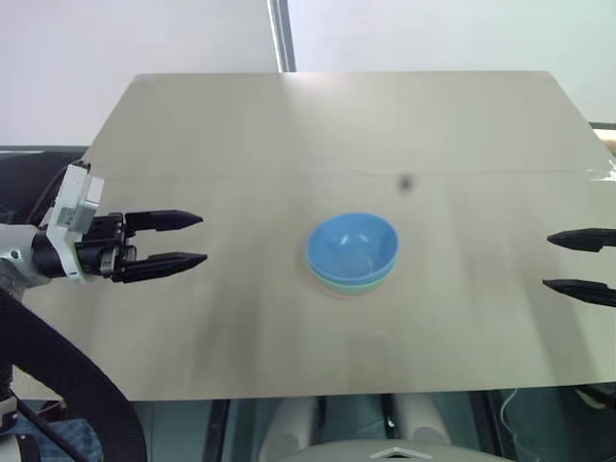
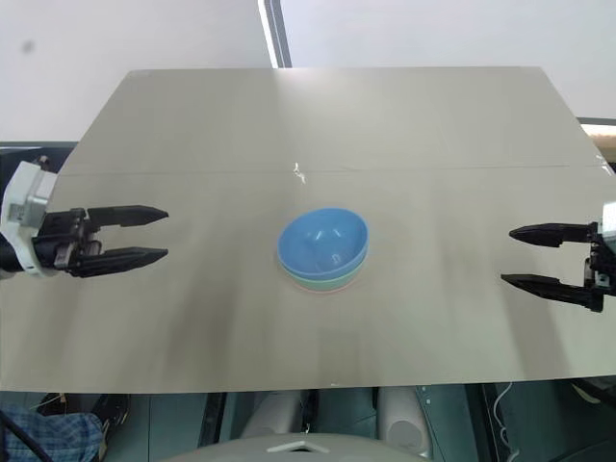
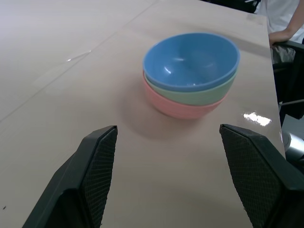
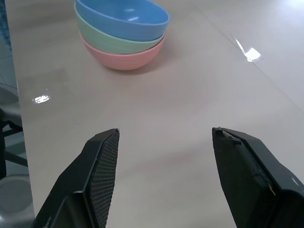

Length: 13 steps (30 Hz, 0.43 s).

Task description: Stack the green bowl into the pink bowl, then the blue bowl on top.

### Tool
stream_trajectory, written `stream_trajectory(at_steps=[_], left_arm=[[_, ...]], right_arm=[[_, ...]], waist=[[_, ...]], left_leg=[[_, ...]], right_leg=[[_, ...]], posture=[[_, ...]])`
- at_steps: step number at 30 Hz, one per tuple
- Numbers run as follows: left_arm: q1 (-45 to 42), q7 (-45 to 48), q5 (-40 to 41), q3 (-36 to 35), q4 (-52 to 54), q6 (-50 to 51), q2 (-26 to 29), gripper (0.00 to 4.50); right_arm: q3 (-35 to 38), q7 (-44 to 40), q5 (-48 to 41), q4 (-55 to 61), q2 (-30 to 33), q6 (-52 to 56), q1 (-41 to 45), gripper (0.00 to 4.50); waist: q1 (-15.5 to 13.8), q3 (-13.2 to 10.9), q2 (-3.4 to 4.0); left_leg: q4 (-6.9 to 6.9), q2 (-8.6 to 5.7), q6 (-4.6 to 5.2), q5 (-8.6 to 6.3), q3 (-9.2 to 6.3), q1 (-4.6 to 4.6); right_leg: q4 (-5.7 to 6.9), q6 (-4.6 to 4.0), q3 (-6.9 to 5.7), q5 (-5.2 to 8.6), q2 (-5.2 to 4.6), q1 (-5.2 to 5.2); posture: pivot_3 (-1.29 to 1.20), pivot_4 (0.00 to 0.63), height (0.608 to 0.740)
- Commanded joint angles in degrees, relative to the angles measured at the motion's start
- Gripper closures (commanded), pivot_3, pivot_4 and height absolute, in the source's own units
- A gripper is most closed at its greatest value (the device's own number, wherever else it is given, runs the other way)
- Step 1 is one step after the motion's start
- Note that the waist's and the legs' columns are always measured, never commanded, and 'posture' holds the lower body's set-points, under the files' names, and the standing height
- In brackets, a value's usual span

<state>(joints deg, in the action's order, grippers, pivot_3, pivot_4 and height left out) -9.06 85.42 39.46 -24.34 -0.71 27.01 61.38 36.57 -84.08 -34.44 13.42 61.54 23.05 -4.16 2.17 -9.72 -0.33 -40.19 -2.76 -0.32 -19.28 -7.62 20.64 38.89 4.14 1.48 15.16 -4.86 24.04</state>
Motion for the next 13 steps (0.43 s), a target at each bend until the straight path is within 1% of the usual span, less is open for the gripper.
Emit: stream_trajectory(at_steps=[1,13], left_arm=[[1.1,1.8,-0.5,-3.5,-1.1,-2.3,1.6,0.84],[2.7,2.6,-0.3,-5.9,-1.7,-2.9,2.0,0.84]], right_arm=[[3.7,-1.0,-2.7,0.7,0.8,-0.4,0.6,1.1],[3.8,-0.7,-5.0,0.9,1.9,1.1,1.2,1.1]], waist=[[0.0,0.0,0.0],[-0.2,0.0,0.01]], left_leg=[[0.0,0.01,0.0,0.0,0.0,0.01],[0.0,0.06,0.0,-0.01,-0.03,0.03]], right_leg=[[-0.01,0.0,0.0,0.0,0.0,0.0],[-0.03,0.0,-0.02,0.0,-0.03,0.0]], posture=[[0.0,0.15,0.74],[0.0,0.15,0.74]])
